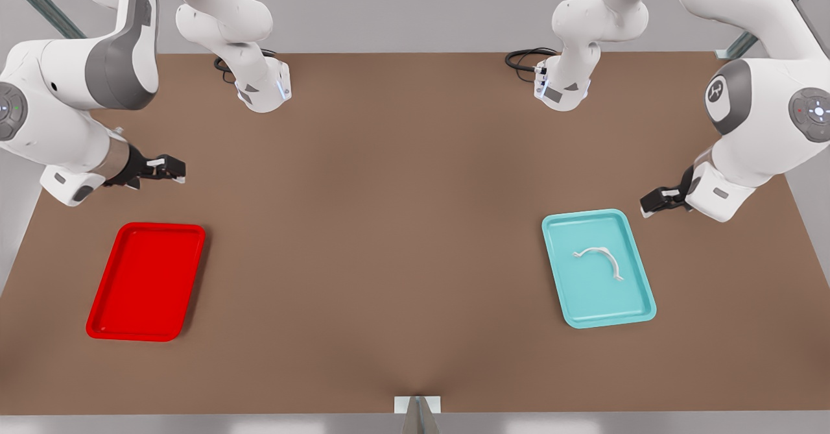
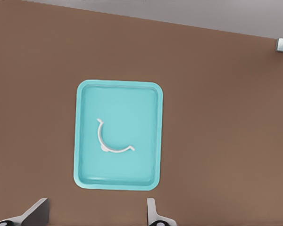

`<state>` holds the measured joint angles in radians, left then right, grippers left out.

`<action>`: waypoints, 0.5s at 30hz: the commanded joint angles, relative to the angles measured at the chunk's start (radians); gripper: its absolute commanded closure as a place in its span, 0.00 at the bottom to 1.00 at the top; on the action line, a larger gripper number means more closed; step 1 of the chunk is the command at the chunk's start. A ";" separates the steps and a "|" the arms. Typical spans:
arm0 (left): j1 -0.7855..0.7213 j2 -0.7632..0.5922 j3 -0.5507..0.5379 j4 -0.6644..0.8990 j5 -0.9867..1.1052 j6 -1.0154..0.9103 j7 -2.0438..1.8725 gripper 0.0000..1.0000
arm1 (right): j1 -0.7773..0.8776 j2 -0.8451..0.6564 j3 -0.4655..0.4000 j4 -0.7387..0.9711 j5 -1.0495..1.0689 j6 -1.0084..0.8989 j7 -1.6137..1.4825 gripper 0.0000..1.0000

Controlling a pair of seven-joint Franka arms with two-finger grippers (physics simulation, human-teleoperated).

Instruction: Take the drainage pipe clamp from the left arm, pass it to the right arm, and place it in the plate on the right side

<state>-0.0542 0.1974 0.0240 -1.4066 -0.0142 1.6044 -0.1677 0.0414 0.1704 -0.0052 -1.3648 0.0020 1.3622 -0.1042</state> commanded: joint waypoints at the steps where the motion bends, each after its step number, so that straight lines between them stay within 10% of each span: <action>1: 0.002 0.002 0.001 0.000 0.010 0.017 0.165 0.00 | 0.000 -0.002 -0.001 0.000 0.003 0.032 -0.042 0.00; 10: 0.025 0.204 0.139 -0.342 -0.156 0.739 0.145 0.00 | 0.000 -0.002 -0.001 0.000 0.003 0.032 -0.042 0.00; 15: 0.028 0.277 0.137 -0.344 -0.159 0.810 0.243 0.00 | -0.008 0.000 0.001 0.000 0.004 0.029 -0.043 0.00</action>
<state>-0.0269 0.4679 0.1610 -1.7503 -0.1583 2.2291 -0.0669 0.0329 0.1713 -0.0046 -1.3657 0.0052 1.3910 -0.1282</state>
